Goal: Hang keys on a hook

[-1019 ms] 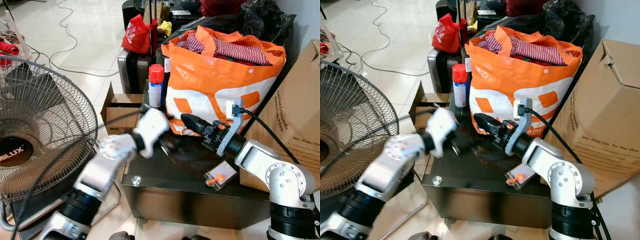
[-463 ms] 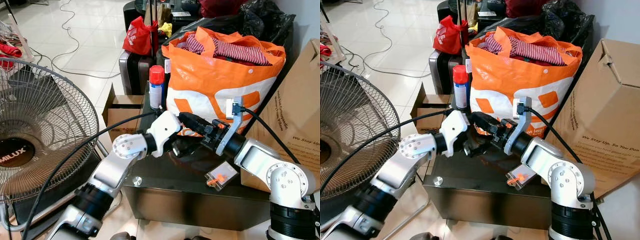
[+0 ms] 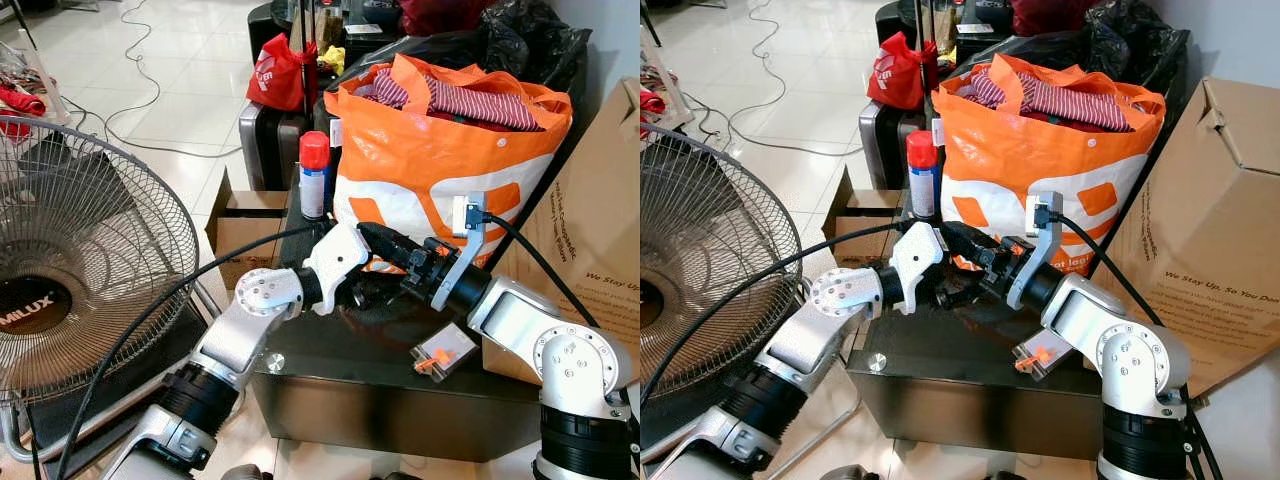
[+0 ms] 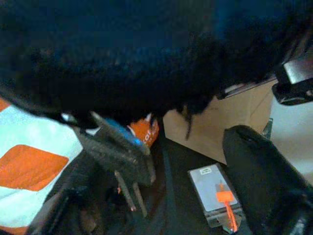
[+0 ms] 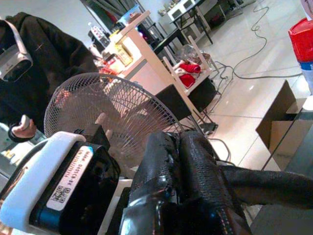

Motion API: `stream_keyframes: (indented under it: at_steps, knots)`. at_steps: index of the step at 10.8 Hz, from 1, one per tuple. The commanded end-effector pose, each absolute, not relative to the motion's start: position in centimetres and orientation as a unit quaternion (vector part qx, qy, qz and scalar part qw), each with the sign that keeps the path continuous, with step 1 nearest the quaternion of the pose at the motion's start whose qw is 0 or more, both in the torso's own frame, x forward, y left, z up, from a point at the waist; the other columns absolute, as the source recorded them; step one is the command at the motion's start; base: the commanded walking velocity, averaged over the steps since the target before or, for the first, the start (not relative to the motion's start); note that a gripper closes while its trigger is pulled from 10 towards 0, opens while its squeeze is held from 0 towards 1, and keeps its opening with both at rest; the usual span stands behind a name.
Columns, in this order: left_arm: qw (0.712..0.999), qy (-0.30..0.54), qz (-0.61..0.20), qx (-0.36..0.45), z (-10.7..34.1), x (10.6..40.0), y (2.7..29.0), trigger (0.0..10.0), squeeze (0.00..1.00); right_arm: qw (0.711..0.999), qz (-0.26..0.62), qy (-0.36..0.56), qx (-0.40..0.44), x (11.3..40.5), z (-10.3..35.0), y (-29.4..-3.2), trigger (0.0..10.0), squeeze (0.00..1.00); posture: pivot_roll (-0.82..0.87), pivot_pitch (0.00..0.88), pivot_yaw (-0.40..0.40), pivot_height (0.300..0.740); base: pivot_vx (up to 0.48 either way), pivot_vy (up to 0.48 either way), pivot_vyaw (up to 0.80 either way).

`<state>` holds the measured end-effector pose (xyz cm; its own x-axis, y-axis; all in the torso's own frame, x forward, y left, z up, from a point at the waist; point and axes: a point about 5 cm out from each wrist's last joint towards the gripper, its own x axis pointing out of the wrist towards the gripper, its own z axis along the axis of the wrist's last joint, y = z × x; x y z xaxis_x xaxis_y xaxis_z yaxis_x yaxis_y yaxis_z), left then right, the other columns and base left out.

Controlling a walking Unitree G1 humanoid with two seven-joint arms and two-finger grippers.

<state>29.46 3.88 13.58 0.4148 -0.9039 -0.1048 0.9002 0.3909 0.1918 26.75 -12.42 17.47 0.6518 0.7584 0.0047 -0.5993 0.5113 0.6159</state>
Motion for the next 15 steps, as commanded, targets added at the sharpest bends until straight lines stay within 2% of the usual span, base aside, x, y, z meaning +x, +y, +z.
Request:
stream_keyframes:
  at_steps: [1,11,15]
  knots:
    - [0.830,-0.018,-0.545,0.114,14.00,29.72,3.80,0.0,0.00,0.860,0.397,0.129,0.294,26.41,17.82,-12.44,0.0,0.00,-0.05,0.000,0.018,0.740,0.000,0.000,0.00]
    - [0.822,-0.024,-0.556,0.122,13.88,29.43,3.86,0.0,0.00,0.863,0.392,0.132,0.290,26.56,17.54,-12.56,0.0,0.00,-0.05,0.000,0.019,0.740,0.000,0.000,0.00]
    - [0.819,-0.021,-0.557,0.137,14.02,29.53,4.74,0.0,0.00,0.865,0.387,0.133,0.289,26.68,17.46,-12.86,0.0,0.00,-0.05,0.000,0.019,0.740,0.000,0.000,0.00]
